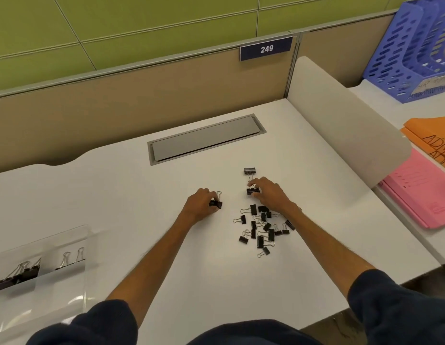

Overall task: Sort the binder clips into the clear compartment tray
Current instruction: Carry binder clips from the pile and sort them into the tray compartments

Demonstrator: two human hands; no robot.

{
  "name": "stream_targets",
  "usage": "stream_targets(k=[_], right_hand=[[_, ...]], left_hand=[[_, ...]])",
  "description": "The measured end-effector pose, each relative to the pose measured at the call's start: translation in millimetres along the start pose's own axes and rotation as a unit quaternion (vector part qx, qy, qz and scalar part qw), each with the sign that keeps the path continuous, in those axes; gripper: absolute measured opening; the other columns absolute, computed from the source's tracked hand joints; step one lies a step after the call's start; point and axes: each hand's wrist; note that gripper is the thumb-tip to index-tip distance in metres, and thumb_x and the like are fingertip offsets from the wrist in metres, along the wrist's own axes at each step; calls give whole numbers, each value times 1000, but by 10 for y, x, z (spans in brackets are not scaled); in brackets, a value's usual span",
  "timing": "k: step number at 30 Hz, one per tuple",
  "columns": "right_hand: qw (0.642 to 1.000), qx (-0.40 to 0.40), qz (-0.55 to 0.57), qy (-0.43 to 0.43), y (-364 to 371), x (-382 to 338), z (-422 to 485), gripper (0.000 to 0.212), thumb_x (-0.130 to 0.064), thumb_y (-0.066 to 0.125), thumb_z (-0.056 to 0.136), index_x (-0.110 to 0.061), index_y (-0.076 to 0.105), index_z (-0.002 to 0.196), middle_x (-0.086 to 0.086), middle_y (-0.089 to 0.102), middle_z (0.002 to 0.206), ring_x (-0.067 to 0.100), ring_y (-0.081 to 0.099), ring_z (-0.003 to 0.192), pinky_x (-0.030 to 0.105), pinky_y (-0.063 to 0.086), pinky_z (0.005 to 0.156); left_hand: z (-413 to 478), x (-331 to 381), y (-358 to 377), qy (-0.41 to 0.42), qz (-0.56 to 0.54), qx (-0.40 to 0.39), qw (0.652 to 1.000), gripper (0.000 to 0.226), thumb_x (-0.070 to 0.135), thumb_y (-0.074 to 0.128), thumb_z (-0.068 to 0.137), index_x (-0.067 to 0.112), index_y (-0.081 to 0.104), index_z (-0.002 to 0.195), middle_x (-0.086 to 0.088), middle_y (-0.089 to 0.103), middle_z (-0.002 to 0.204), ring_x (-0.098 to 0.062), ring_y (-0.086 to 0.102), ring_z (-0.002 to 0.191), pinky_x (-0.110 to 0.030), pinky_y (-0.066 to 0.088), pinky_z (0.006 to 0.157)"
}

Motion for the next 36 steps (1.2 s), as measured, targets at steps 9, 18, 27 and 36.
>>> stream_targets(k=[9,18,27,36], right_hand=[[998,33,-39,-37,-39,-391,-145,28,-21,58,94,-26,56,121,3,51,111,14,51,76,36,47,81],[996,49,-29,-75,185,-1157,-164,26,-17,57,94,-27,59,118,3,48,114,21,62,80,40,52,72],[993,45,-24,-106,695,-2069,-14,24,-18,55,94,-31,56,115,2,50,113,25,62,85,37,42,75],[988,2,31,-154,1293,-3078,111,22,-22,56,94,-31,57,115,-2,45,103,21,60,88,38,42,82]], left_hand=[[-310,80,-11,-12,-19,105,994,29,30,62,90,19,58,116,-5,53,111,-22,51,103,-32,44,75],[-809,-334,-357,-36,-41,171,984,26,28,65,89,19,61,113,-4,55,111,-22,56,99,-28,41,72],[-1426,-1156,-651,-90,-27,182,979,26,29,65,86,19,62,110,-3,57,105,-22,54,101,-34,45,75],[-2203,-2052,-757,-147,-50,203,967,25,28,62,87,16,61,108,-4,56,103,-22,53,101,-34,44,77]])
Point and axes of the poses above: each hand's wrist, its own z-axis towards the middle knuckle, its own y-axis out of the palm, x = y × z
